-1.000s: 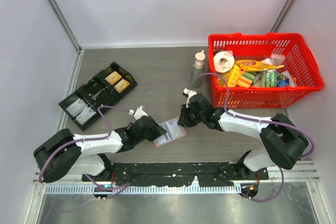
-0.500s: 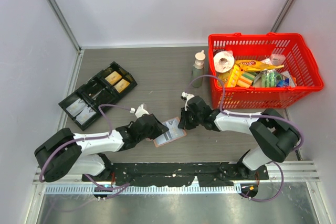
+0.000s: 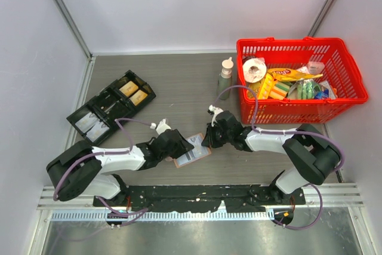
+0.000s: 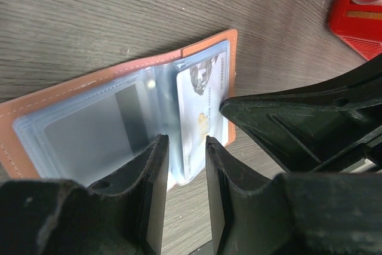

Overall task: Take the credit cards out of the card holder
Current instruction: Remove the credit card from the card holder.

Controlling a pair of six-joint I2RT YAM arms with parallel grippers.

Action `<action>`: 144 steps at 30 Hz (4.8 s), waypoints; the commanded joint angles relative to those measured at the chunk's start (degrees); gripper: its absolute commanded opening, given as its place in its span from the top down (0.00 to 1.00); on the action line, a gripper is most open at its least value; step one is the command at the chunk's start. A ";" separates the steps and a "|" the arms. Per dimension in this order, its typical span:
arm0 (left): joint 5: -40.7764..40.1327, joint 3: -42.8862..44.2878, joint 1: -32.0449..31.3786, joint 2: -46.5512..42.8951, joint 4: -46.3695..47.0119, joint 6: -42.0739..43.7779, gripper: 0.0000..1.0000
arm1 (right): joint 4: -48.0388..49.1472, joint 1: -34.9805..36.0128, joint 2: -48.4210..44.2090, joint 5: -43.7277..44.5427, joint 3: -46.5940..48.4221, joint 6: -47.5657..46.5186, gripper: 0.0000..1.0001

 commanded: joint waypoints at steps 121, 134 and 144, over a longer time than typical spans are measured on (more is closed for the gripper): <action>1.95 -2.37 -0.08 4.85 15.98 0.85 0.83 | -1.22 -1.98 2.80 -2.76 -2.82 1.46 0.99; 2.21 -2.54 -0.25 7.67 17.30 -1.25 0.86 | -0.86 -2.07 3.07 -3.20 -2.82 1.46 0.99; 0.02 -5.00 -0.25 0.74 10.64 -2.75 1.00 | -1.48 -2.69 3.51 -2.14 -3.08 1.38 0.99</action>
